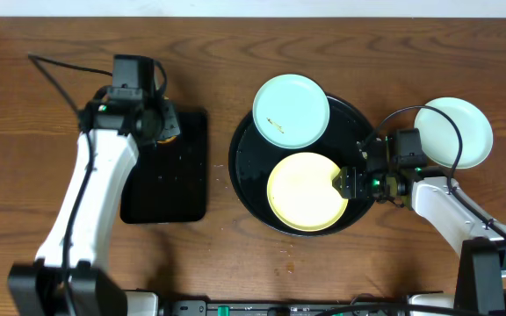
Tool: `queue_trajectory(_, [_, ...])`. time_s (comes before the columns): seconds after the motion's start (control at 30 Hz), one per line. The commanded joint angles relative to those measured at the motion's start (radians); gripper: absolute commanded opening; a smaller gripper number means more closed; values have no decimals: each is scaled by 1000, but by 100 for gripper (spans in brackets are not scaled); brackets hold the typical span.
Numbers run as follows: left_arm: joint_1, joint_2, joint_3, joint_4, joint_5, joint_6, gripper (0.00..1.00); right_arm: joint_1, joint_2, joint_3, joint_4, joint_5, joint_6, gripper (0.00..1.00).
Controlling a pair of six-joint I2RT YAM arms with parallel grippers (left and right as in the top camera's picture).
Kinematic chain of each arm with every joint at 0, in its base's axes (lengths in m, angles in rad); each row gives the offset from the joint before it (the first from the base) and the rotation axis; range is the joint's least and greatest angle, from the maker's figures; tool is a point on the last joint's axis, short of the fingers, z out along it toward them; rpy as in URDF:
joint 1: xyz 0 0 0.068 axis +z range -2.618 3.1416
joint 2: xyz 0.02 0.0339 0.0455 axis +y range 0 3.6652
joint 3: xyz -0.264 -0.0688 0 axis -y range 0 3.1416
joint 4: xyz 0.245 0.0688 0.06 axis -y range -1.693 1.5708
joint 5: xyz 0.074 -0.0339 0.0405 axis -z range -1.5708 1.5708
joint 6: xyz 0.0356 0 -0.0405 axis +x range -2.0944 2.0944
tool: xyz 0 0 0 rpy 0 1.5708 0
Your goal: Clean dirty plates on tray and stack at the side
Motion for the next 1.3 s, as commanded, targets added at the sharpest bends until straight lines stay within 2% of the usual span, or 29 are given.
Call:
queue_trajectory(0.0, [5, 50, 13, -8, -28, 28, 7, -11, 4, 5, -8, -9, -11, 76])
queue_trajectory(0.23, [5, 62, 13, -29, -27, 27, 8, -11, 4, 5, -8, -9, -10, 75])
queue_trajectory(0.3, [2, 65, 2, -45, -27, 27, 12, -11, 4, 5, -8, -8, -10, 75])
queue_trajectory(0.37, [-2, 72, -42, -48, -28, 27, 17, -11, 4, 5, -9, -9, -10, 75])
queue_trajectory(0.63, [-2, 166, -243, 81, -28, 27, 17, -11, 4, 5, -11, -9, -10, 75])
queue_trajectory(0.67, [-2, 183, -260, 105, -28, 27, 30, -11, 4, 5, -11, -9, -10, 75])
queue_trajectory(0.73, [-2, 210, -266, 120, -28, 27, 66, -11, 4, 5, -12, -9, -10, 75])
queue_trajectory(0.77, [-2, 218, -266, 126, -28, 27, 78, -11, 4, 5, -11, -9, -10, 74])
queue_trajectory(0.8, [-2, 224, -266, 130, -28, 27, 83, -11, 4, 5, -11, -9, -10, 74])
queue_trajectory(1.0, [-2, 231, -266, 132, -28, 27, 83, -11, 4, 5, -12, -9, -10, 74])
queue_trajectory(1.03, [-2, 233, -266, 132, -28, 27, 77, -11, 4, 5, -11, -9, -10, 74])
queue_trajectory(1.1, [-2, 238, -266, 139, -28, 27, 48, -11, 4, 5, -11, -9, -10, 74])
queue_trajectory(1.13, [-2, 240, -266, 144, -28, 27, 38, -11, 4, 5, -11, -9, -10, 74])
queue_trajectory(1.17, [-2, 240, -266, 148, -29, 27, 37, -11, 4, 5, -11, -9, -10, 74])
queue_trajectory(1.2, [-2, 240, -266, 151, -28, 27, 42, -11, 4, 5, -12, -9, -10, 74])
queue_trajectory(1.27, [-2, 240, -266, 154, -28, 27, 68, -11, 4, 5, -12, -9, -10, 74])
